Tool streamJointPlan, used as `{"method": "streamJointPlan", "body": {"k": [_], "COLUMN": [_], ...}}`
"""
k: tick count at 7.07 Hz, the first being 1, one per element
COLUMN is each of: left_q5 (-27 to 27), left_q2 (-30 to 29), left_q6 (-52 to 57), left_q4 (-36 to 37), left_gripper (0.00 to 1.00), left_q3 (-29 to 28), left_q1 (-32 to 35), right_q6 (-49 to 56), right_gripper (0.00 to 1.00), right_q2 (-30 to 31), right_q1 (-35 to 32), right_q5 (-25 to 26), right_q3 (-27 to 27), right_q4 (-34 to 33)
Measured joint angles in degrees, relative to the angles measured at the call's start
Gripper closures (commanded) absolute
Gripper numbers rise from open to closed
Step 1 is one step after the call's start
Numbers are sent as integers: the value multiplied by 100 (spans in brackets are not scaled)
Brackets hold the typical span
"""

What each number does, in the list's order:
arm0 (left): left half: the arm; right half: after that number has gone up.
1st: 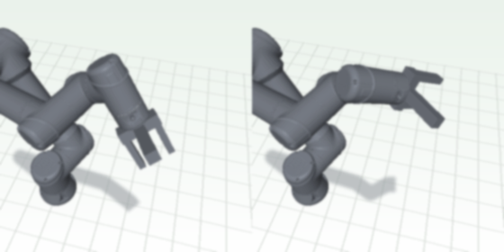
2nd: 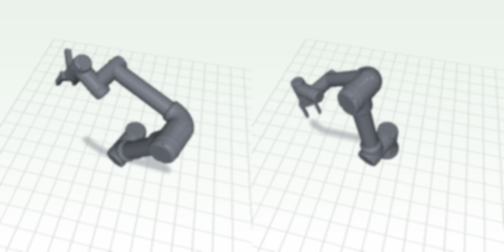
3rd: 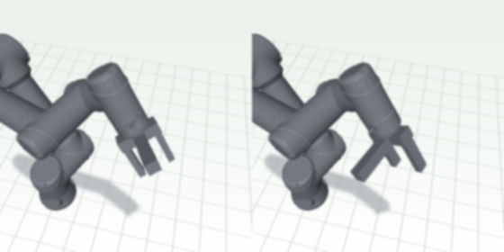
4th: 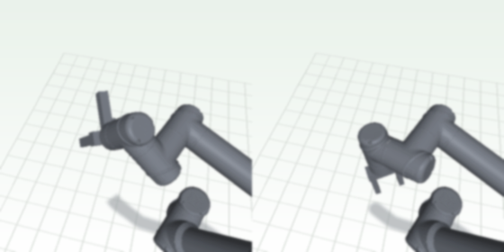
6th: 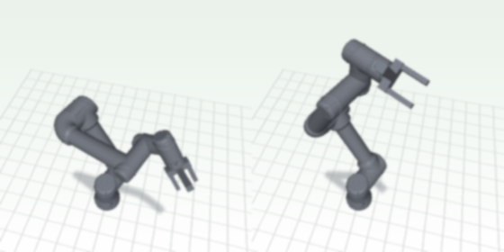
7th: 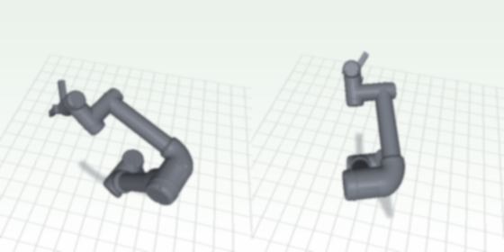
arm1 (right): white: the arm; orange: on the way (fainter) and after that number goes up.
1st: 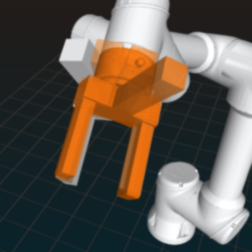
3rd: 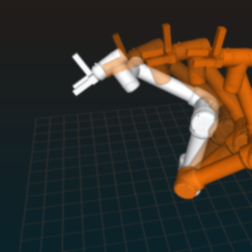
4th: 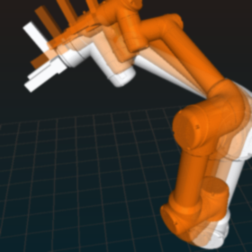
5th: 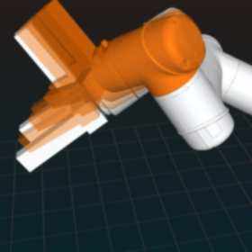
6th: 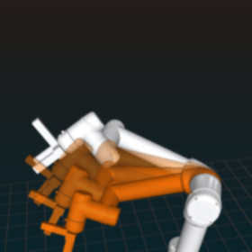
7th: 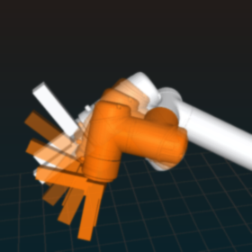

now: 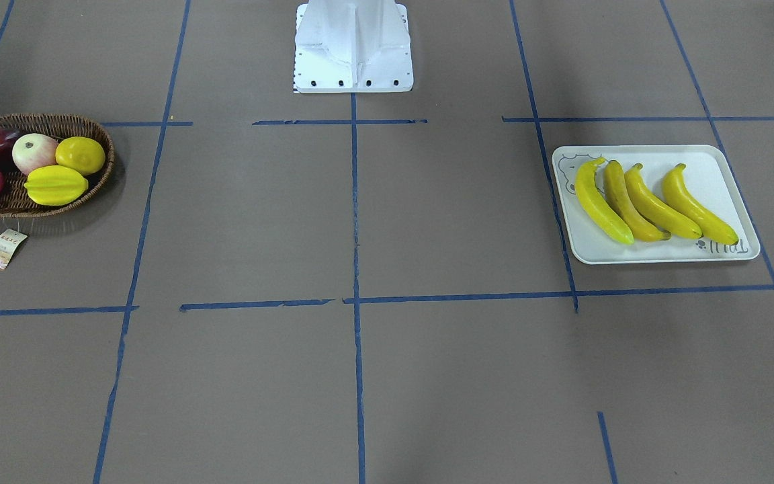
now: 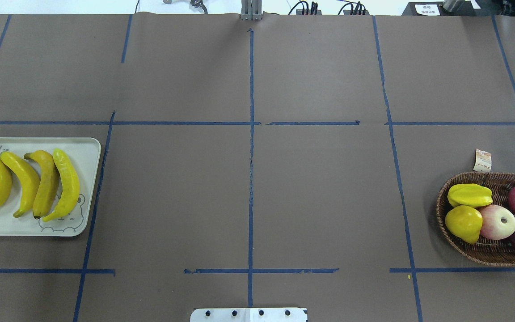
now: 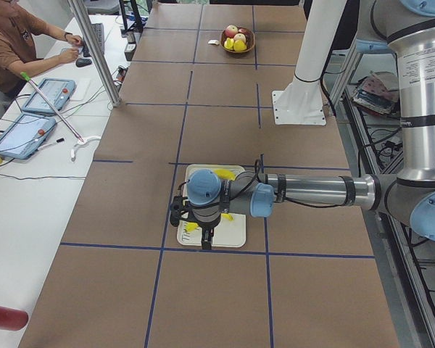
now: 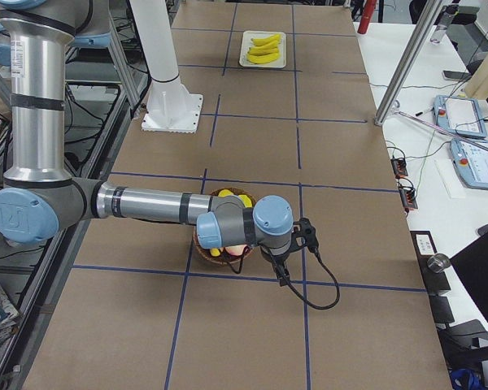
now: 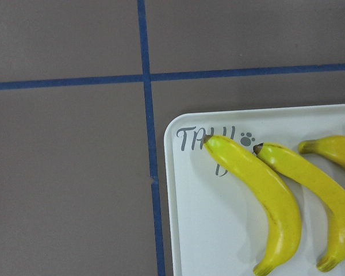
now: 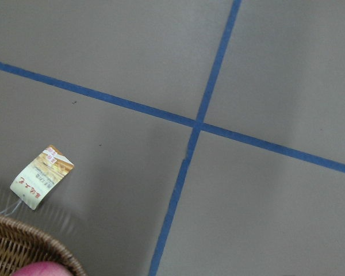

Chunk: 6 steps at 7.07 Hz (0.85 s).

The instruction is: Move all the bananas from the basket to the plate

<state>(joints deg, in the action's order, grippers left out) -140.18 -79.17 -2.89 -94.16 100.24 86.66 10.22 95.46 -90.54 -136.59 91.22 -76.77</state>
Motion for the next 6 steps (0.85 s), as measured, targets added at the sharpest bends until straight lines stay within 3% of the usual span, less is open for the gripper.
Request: {"method": "streamJointPlan", "body": {"k": [4,6], "left_q5": [-26,-19], "left_q2": [-24,-80], "left_q6": [14,3], "left_q4": [-54,-65], "left_gripper": [0,0], "left_q3": [-123,-102], "left_q1": [0,-6], "right_q6": [-3,-4], "right_gripper": [0,0], "right_q2": [-7,-30], "right_q1": [-675,-796], "right_q5": [-522,-581], "right_q3": [41,59], "right_q4": [-1243,-1428]}}
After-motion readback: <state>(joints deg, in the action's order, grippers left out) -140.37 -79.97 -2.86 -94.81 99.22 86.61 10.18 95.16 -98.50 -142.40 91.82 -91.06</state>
